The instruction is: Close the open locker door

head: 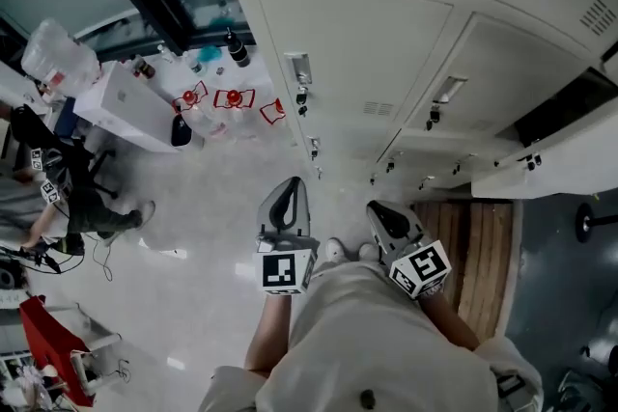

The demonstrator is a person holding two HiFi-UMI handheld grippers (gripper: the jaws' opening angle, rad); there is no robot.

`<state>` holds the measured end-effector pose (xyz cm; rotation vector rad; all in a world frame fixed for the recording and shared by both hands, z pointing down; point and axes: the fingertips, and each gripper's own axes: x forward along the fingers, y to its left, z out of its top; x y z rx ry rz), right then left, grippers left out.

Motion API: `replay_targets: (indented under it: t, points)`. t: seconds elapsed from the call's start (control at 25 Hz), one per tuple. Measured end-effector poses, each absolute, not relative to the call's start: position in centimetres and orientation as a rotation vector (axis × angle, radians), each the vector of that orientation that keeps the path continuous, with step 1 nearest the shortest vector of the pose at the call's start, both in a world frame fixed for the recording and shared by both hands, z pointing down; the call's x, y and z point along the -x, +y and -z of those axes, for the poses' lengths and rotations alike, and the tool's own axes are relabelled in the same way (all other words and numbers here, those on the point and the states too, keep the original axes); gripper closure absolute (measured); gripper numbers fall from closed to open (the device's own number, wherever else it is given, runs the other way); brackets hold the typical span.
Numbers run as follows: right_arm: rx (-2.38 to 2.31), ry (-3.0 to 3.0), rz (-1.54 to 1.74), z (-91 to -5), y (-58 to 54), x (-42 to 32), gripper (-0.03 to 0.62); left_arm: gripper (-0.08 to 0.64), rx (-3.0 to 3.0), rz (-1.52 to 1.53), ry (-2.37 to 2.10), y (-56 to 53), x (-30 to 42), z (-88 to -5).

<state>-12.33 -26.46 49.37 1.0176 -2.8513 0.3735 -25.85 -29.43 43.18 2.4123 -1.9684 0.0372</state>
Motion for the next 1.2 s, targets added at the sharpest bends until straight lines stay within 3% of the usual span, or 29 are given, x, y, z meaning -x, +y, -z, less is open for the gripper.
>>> replay_targets:
  t: [0.48, 1.2]
  points:
    - [-0.769, -3.015, -0.31, -46.1, -23.9, 10.9, 0.558, 0.552, -2.335, 0.0, -1.926, -20.4, 19.2, -45.2]
    - [-0.668, -3.059, -0.23, -46.0, -21.7, 6.0, 0.56, 0.552, -2.246, 0.057, -1.976, -18.6, 13.5, -46.2]
